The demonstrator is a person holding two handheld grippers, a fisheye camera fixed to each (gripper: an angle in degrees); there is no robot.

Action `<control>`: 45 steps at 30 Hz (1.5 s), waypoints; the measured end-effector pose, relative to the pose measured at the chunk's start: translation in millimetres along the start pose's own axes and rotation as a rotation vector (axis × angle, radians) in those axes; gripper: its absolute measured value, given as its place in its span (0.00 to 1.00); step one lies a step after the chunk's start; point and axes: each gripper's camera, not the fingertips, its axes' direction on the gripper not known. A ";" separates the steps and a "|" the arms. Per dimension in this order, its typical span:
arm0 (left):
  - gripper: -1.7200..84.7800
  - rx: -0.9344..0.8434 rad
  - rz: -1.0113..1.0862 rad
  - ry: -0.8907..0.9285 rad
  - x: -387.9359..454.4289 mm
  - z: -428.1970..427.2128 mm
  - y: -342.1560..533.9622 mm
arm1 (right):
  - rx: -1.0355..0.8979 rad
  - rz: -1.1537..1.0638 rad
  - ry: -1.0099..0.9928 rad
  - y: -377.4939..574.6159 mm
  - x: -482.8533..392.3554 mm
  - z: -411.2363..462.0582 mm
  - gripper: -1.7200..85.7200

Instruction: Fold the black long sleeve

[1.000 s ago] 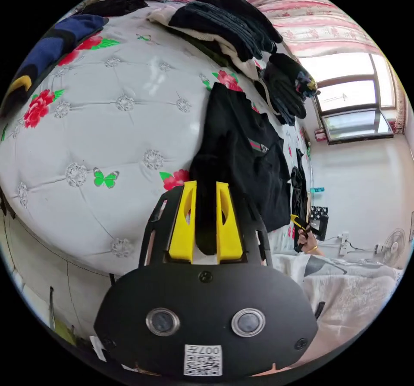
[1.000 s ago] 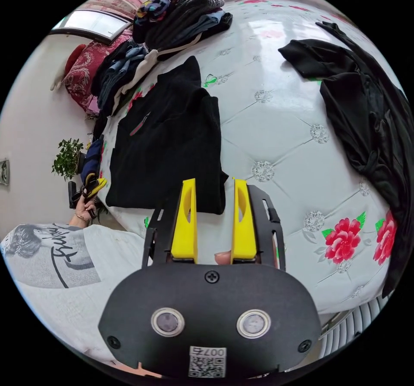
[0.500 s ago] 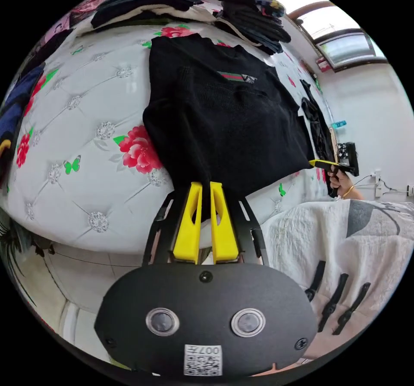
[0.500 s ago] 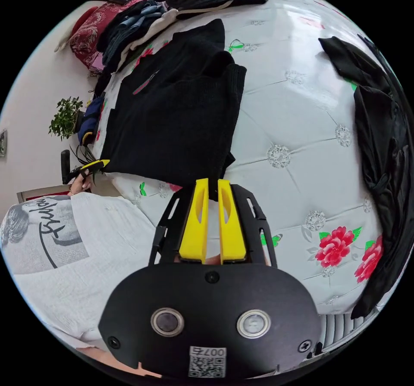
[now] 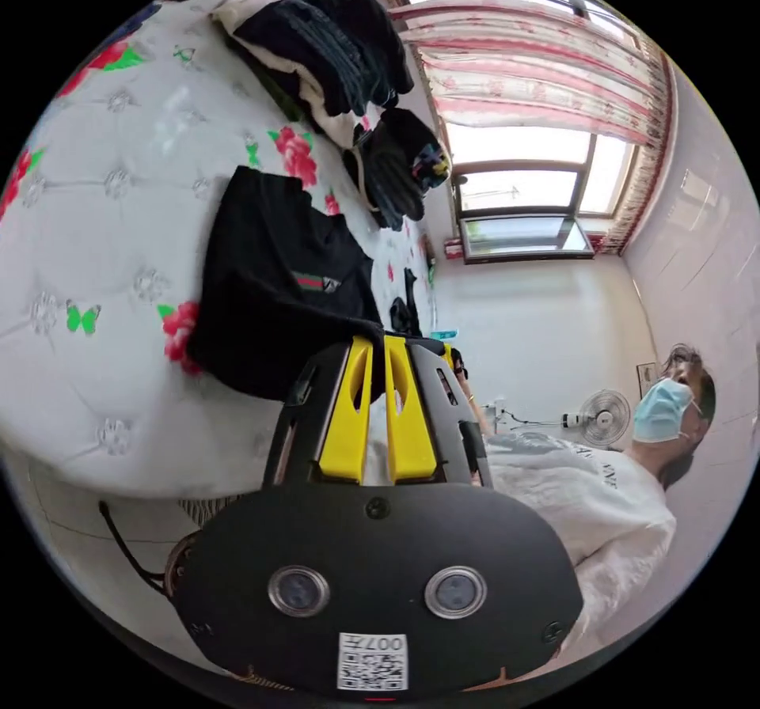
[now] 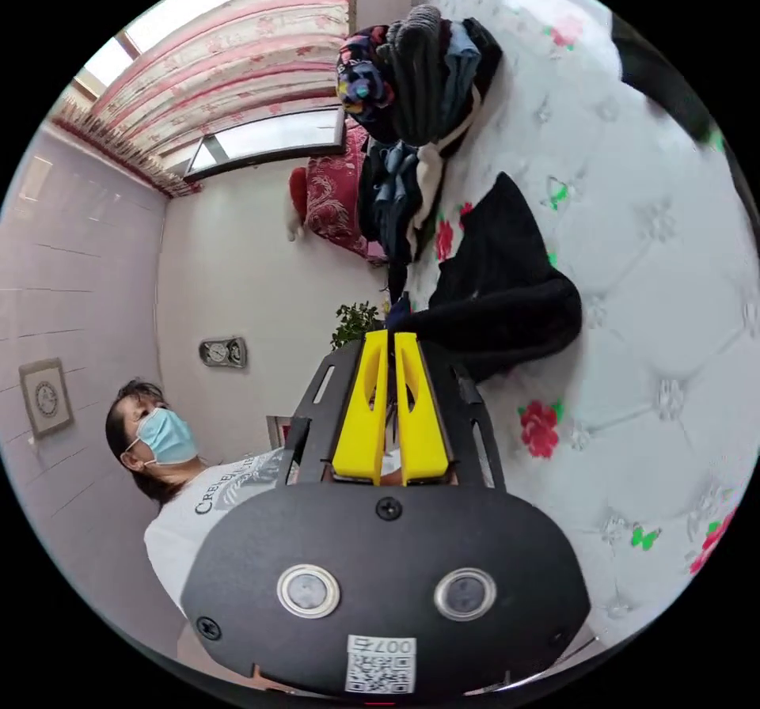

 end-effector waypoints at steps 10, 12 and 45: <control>0.13 0.294 -0.237 -0.209 -44.5 10.0 -164.3 | 0.256 0.058 0.277 -179.0 23.8 71.3 0.09; 0.13 0.268 -0.181 -0.268 -42.2 17.7 -154.5 | 0.252 0.041 0.336 -166.2 45.5 73.6 0.10; 0.16 0.435 -0.384 -0.196 -47.1 -21.3 45.9 | -0.729 -0.776 0.660 42.9 100.6 596.9 0.14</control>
